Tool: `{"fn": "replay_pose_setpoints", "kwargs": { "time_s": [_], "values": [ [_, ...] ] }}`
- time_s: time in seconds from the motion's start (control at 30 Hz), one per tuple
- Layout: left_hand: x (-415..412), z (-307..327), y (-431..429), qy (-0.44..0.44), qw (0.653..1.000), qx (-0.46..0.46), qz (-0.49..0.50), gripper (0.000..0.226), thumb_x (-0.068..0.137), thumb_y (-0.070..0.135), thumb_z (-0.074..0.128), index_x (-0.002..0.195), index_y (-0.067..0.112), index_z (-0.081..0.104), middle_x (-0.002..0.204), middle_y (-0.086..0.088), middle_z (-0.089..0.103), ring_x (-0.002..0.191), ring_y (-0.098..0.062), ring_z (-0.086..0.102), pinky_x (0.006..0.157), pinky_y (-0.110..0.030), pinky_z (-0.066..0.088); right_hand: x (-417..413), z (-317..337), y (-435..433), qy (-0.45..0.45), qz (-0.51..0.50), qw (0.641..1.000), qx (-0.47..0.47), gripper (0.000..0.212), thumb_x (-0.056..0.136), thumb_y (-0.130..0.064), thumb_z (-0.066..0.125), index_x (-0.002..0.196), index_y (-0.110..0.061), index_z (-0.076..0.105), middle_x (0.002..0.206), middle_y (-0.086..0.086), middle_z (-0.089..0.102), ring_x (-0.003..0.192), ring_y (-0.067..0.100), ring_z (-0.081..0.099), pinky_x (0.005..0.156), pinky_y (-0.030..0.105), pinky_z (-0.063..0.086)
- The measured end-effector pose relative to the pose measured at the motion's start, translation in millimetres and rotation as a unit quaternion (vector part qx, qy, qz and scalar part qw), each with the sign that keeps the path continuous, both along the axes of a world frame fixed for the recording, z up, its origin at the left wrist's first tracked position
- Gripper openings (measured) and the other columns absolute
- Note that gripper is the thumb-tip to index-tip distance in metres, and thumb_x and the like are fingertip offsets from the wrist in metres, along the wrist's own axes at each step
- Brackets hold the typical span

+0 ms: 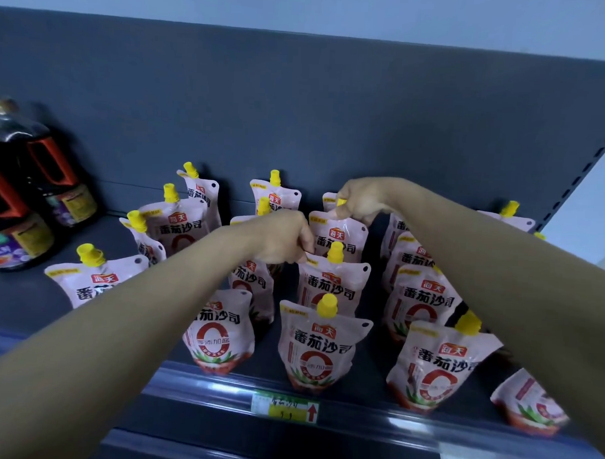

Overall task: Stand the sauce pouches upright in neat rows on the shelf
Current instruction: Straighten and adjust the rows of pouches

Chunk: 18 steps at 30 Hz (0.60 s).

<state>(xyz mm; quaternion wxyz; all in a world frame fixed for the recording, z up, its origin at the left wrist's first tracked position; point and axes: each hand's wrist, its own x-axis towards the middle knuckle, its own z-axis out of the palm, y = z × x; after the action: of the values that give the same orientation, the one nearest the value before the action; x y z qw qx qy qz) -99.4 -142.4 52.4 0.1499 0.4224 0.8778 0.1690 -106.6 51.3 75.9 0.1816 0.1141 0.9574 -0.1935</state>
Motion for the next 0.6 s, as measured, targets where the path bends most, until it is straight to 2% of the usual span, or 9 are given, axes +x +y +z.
{"fn": "replay_pose_setpoints", "kwargs": {
  "time_s": [0.03, 0.1, 0.2, 0.27, 0.33, 0.37, 0.43, 0.53, 0.6],
  "values": [
    [-0.5, -0.4, -0.1, -0.003, 1.0, 0.001, 0.0, 0.011, 0.082, 0.007, 0.065, 0.09, 0.008, 0.072, 0.08, -0.006, 0.069, 0.073, -0.014, 0.058, 0.056, -0.013, 0.038, -0.6, -0.2, -0.6, -0.007, -0.002, 1.0, -0.011, 0.031, 0.088, -0.04, 0.062, 0.075, -0.013, 0.055, 0.081, 0.013, 0.059, 0.071, 0.025, 0.059, 0.081, 0.038, 0.056],
    [-1.6, -0.4, -1.2, -0.009, 1.0, 0.002, 0.0, 0.01, 0.082, 0.006, 0.064, 0.089, 0.007, 0.072, 0.085, -0.014, 0.072, 0.076, -0.019, 0.062, 0.059, -0.017, 0.042, 0.1, -0.2, -1.9, -0.021, -0.005, 0.999, -0.031, 0.028, 0.09, -0.035, 0.061, 0.092, -0.007, 0.059, 0.105, 0.022, 0.065, 0.094, 0.032, 0.065, 0.096, 0.045, 0.052],
    [-2.4, -0.6, -2.6, -0.014, 1.0, 0.003, -0.002, 0.012, 0.083, 0.003, 0.062, 0.089, 0.006, 0.071, 0.086, -0.017, 0.072, 0.076, -0.019, 0.062, 0.062, -0.019, 0.044, 2.0, 0.5, -2.3, -0.036, -0.007, 0.998, -0.049, 0.039, 0.094, -0.028, 0.058, 0.121, 0.0, 0.055, 0.126, 0.022, 0.061, 0.116, 0.035, 0.06, 0.1, 0.042, 0.05],
    [-2.3, -1.6, -2.7, -0.012, 1.0, 0.007, -0.003, 0.011, 0.083, 0.004, 0.061, 0.087, 0.007, 0.071, 0.086, -0.017, 0.071, 0.074, -0.019, 0.061, 0.06, -0.019, 0.043, 1.6, -0.9, -2.1, -0.032, -0.001, 0.998, -0.05, 0.039, 0.094, -0.027, 0.058, 0.123, -0.001, 0.055, 0.127, 0.024, 0.059, 0.117, 0.035, 0.06, 0.098, 0.041, 0.05],
    [-1.5, -2.6, -2.8, -0.012, 1.0, 0.012, -0.001, 0.01, 0.083, 0.006, 0.063, 0.088, 0.007, 0.071, 0.086, -0.015, 0.071, 0.076, -0.019, 0.061, 0.063, -0.021, 0.043, 0.6, -1.7, -1.5, -0.019, 0.006, 0.999, -0.032, 0.034, 0.092, -0.031, 0.06, 0.116, -0.007, 0.059, 0.122, 0.023, 0.061, 0.111, 0.035, 0.062, 0.095, 0.041, 0.053],
    [-0.9, -2.9, -2.7, -0.011, 1.0, 0.017, -0.001, 0.009, 0.082, 0.008, 0.064, 0.088, 0.007, 0.071, 0.086, -0.013, 0.071, 0.076, -0.018, 0.06, 0.065, -0.022, 0.043, 0.7, -1.6, -1.8, -0.013, 0.011, 1.0, -0.017, 0.032, 0.091, -0.034, 0.061, 0.111, -0.01, 0.061, 0.112, 0.021, 0.064, 0.1, 0.033, 0.064, 0.092, 0.04, 0.054],
    [0.6, -2.5, -2.5, -0.01, 1.0, 0.029, -0.004, 0.01, 0.081, 0.012, 0.067, 0.087, 0.007, 0.072, 0.08, -0.005, 0.068, 0.075, -0.016, 0.058, 0.065, -0.021, 0.043, 0.0, -1.2, -2.5, -0.006, 0.026, 1.0, 0.012, 0.028, 0.089, -0.037, 0.062, 0.104, -0.013, 0.063, 0.088, 0.015, 0.053, 0.076, 0.029, 0.05, 0.078, 0.033, 0.052],
    [1.5, -2.8, -1.7, -0.005, 0.999, 0.034, -0.006, 0.012, 0.082, 0.016, 0.067, 0.084, 0.005, 0.071, 0.082, -0.01, 0.069, 0.077, -0.02, 0.06, 0.071, -0.027, 0.046, 0.0, -1.4, -3.2, 0.01, 0.043, 0.998, 0.04, 0.01, 0.087, -0.037, 0.064, 0.083, -0.028, 0.064, 0.069, 0.008, 0.045, 0.066, 0.023, 0.039, 0.07, 0.033, 0.046],
    [1.9, -3.1, -2.5, -0.006, 0.999, 0.034, -0.006, 0.013, 0.082, 0.016, 0.067, 0.087, 0.004, 0.071, 0.089, -0.014, 0.071, 0.083, -0.024, 0.062, 0.076, -0.03, 0.048, -0.4, -1.5, -2.8, 0.01, 0.044, 0.999, 0.029, 0.012, 0.086, -0.035, 0.065, 0.076, -0.029, 0.064, 0.059, 0.003, 0.047, 0.068, 0.023, 0.039, 0.07, 0.035, 0.045]
  ]
}}
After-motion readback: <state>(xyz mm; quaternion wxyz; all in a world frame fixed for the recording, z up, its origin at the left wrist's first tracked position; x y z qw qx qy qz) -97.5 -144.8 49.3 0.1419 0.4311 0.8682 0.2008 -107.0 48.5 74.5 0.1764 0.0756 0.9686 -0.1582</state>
